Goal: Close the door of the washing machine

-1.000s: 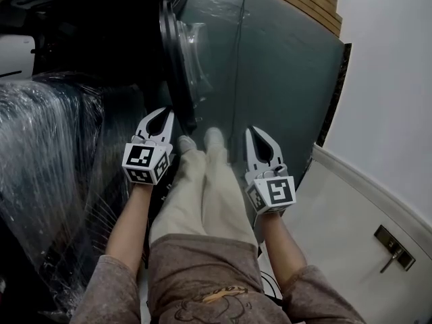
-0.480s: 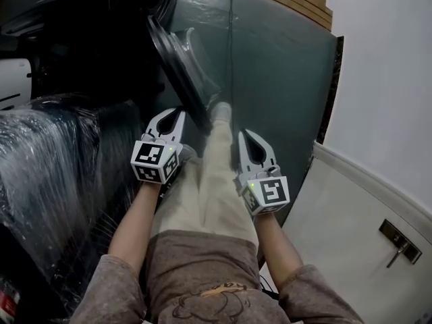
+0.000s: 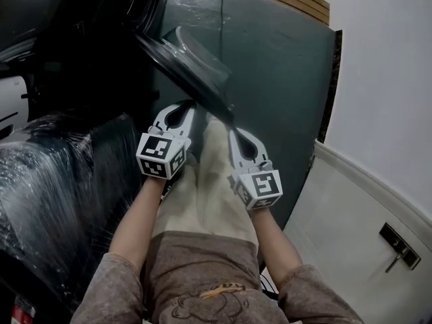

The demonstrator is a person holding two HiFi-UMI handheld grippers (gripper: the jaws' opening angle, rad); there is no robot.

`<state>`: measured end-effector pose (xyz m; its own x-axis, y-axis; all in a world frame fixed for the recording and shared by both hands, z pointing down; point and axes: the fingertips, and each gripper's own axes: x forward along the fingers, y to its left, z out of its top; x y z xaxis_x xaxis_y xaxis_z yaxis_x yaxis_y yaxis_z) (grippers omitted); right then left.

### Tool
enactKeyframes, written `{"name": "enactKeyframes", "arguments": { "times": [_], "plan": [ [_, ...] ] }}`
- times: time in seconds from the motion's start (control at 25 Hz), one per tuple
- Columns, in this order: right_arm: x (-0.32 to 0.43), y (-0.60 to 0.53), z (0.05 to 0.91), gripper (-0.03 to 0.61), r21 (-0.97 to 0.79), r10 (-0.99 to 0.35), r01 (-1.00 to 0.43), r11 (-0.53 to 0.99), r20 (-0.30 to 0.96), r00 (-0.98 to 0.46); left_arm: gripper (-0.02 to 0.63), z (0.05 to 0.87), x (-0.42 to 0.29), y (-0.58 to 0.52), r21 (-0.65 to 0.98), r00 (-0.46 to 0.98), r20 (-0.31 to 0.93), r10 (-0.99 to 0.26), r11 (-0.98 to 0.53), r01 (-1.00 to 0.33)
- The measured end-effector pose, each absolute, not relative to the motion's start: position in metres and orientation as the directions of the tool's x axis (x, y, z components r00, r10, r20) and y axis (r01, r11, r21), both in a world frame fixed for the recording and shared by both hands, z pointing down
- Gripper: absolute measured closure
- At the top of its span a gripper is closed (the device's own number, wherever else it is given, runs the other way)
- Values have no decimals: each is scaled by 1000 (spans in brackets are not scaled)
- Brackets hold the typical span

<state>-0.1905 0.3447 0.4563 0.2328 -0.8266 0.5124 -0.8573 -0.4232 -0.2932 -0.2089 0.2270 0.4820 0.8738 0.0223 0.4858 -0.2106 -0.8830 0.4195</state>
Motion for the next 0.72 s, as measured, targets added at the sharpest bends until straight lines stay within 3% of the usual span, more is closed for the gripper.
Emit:
{"name": "enactKeyframes", "arguments": {
  "times": [0.72],
  "plan": [
    [-69, 318, 480, 586, -355, -829, -858, -372, 542, 135, 612, 468, -139, 155, 412, 828, 535, -169, -803, -430]
  ]
}}
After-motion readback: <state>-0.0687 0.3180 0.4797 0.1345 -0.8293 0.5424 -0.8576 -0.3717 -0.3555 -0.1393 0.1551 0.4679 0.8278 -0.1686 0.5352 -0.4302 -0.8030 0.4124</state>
